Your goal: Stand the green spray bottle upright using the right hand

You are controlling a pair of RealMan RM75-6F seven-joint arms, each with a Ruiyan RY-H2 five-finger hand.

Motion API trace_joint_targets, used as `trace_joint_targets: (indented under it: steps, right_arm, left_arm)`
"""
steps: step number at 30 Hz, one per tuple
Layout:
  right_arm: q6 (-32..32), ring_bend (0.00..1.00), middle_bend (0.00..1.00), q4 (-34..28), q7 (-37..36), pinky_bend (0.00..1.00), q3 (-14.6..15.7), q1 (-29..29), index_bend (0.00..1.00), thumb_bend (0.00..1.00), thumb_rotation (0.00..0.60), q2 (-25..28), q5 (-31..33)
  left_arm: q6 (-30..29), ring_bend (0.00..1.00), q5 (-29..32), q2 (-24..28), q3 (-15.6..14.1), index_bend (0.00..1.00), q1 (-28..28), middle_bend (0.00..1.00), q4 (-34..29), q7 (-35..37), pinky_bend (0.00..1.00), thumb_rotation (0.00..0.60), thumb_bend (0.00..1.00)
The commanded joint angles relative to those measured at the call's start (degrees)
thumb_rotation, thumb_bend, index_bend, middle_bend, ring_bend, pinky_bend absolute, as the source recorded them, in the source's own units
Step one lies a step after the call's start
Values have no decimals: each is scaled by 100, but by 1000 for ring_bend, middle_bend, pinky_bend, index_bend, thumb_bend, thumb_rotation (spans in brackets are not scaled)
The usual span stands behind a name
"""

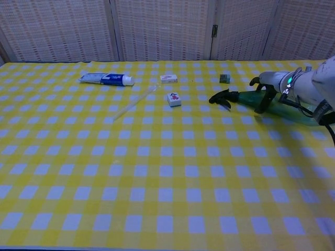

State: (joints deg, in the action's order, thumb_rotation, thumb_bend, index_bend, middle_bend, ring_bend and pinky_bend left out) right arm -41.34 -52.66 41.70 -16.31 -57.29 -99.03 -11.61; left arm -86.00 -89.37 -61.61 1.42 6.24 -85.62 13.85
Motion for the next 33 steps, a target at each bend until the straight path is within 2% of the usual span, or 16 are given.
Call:
trace_joint_targets:
  steps: [1, 2, 5, 10, 14, 16, 19, 23, 30, 33]
  right_arm:
    - [-77, 396, 338, 131, -311, 220, -28, 29, 255, 362, 600, -118, -464]
    - [-148, 438, 378, 136, -417, 302, -32, 55, 309, 362, 600, -130, -643]
    - [-346, 503, 455, 141, -724, 413, -68, 132, 409, 362, 600, -155, -1088]
    - [-655, 597, 551, 10, -1319, 525, -157, 287, 534, 362, 600, -127, -1820]
    - [-991, 637, 583, -197, -2042, 572, -222, 466, 574, 361, 600, -83, -2593]
    - [-1314, 641, 588, -353, -2785, 575, -282, 629, 578, 362, 600, -87, -3207]
    - [-2089, 652, 588, -451, -4349, 574, -303, 963, 578, 362, 600, -210, -4318]
    - [-2983, 655, 588, -100, -6586, 575, -199, 1411, 578, 362, 600, -535, -5403]
    - [-3320, 658, 588, 700, -9000, 575, 70, 1847, 579, 362, 600, -990, -6134]
    - [-3538, 656, 588, 1172, -9752, 575, 141, 1942, 578, 363, 600, -1244, -6377]
  left_arm:
    - [-3, 42, -2, -10, 3, 0, 3, 67, -2, -22, 0, 364, 328]
    - [-2, 42, -6, -14, 2, 0, 5, 67, -2, -30, 0, 363, 328]
    - [18, 42, -6, -27, -2, 0, 16, 67, 2, -62, 0, 365, 328]
    - [28, 42, 11, -34, 3, 0, 20, 67, -2, -90, 0, 360, 328]
    - [18, 42, 6, -36, 3, 0, 18, 67, -7, -103, 0, 364, 328]
    - [14, 42, 4, -39, 4, 0, 19, 67, -8, -113, 0, 364, 328]
    - [20, 42, 3, -40, 2, 0, 22, 67, -12, -124, 0, 364, 328]
    - [23, 42, -17, -42, -12, 0, 24, 67, -38, -164, 0, 363, 328]
    - [-16, 42, -52, -30, -27, 0, 9, 67, -84, -198, 0, 364, 328]
    - [-26, 42, -45, -18, -34, 0, -6, 67, -100, -210, 0, 363, 328]
